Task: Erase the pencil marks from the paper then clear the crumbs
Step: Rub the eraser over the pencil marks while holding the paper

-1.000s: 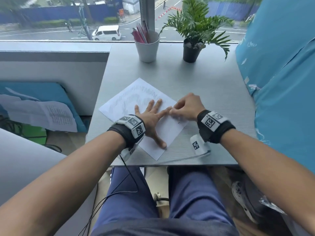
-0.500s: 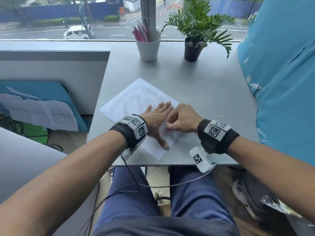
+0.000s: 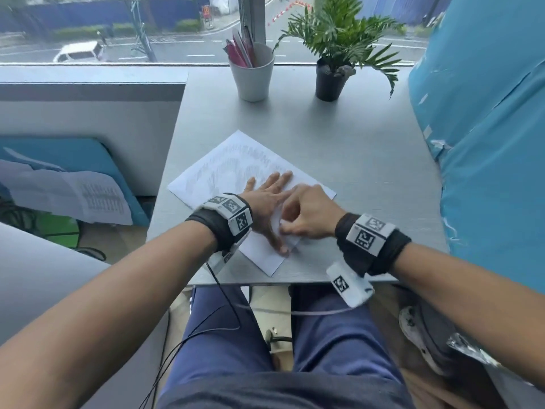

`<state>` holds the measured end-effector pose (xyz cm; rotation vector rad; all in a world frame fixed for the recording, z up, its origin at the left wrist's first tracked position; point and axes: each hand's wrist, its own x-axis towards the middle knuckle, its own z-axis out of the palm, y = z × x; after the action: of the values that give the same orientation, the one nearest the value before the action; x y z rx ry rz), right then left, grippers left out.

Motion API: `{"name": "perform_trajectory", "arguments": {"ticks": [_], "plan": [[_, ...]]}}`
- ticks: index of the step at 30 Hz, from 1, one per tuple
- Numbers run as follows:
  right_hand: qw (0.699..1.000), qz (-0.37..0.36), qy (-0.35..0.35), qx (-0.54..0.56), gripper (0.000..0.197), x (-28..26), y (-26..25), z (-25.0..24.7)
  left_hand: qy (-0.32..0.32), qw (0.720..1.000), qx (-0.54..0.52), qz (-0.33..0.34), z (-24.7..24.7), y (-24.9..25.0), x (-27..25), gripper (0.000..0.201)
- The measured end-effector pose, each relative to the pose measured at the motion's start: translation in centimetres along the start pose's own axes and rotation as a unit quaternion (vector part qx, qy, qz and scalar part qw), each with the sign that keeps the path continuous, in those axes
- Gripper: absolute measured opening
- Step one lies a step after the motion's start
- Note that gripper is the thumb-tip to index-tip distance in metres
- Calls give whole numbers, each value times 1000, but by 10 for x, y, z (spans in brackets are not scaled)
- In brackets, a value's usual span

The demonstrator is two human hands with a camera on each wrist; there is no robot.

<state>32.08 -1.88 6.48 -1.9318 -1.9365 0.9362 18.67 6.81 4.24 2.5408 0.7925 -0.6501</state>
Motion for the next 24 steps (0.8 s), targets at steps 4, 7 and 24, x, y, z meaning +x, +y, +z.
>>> {"name": "perform_trajectory", "arguments": {"ticks": [4, 7, 24], "plan": [[992, 78, 99, 4, 8, 18, 22, -35, 7, 1000, -3, -8, -2, 0, 2, 152], [997, 44, 60, -2, 5, 7, 9, -14, 2, 1000, -4, -9, 0, -1, 2, 154], [997, 51, 51, -6, 7, 2, 12, -19, 7, 1000, -10, -16, 2, 0, 1, 154]]}}
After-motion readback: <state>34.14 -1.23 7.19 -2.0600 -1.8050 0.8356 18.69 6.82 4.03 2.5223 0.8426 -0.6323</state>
